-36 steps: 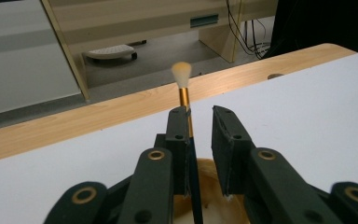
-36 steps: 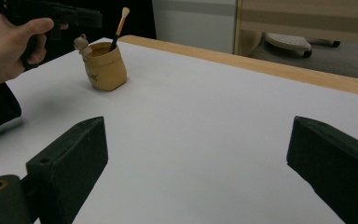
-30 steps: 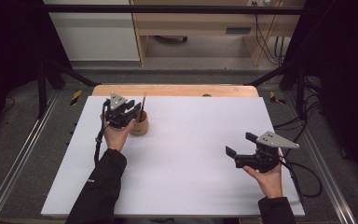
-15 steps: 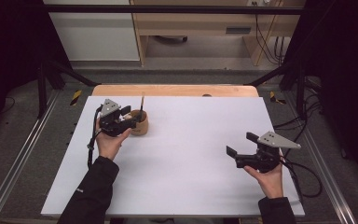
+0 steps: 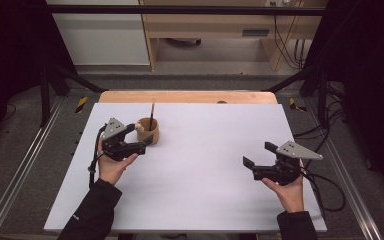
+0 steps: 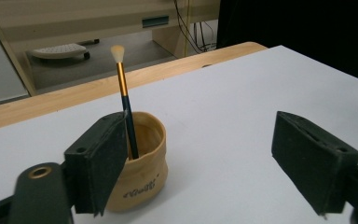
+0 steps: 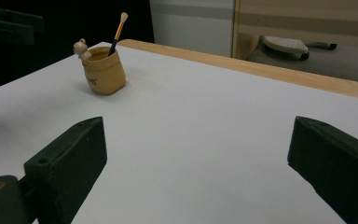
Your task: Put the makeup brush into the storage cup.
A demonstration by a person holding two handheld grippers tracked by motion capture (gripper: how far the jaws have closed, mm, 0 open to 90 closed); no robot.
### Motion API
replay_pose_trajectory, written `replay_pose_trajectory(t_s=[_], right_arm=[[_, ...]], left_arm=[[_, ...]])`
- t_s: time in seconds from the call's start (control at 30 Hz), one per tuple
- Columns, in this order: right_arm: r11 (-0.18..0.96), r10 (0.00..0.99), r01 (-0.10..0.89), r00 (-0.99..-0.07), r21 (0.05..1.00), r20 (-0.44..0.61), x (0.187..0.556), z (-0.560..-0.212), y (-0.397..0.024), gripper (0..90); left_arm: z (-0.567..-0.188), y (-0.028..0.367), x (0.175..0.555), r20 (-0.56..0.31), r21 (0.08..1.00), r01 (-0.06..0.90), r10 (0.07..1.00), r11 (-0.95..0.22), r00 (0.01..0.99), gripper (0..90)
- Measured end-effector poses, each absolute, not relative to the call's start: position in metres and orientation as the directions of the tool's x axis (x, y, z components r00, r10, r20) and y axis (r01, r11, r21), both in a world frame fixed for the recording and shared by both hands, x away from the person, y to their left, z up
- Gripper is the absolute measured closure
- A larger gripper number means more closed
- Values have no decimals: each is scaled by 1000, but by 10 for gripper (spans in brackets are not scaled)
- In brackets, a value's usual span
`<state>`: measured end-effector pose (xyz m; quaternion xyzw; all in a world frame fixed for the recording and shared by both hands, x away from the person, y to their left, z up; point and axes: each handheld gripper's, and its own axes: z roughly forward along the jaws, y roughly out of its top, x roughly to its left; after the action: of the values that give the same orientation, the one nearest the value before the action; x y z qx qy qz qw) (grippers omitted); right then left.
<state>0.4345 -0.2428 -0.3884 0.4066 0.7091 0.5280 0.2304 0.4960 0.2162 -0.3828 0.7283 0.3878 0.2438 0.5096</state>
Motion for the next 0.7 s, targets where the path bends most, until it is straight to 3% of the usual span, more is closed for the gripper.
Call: replay_pose_trajectory(t_s=[0.7], right_arm=[[128,817,337,-568,933,93,434,-390,-244,49]], left_arm=[[-396,244,458,-57,933,321,813,-163,580,93]])
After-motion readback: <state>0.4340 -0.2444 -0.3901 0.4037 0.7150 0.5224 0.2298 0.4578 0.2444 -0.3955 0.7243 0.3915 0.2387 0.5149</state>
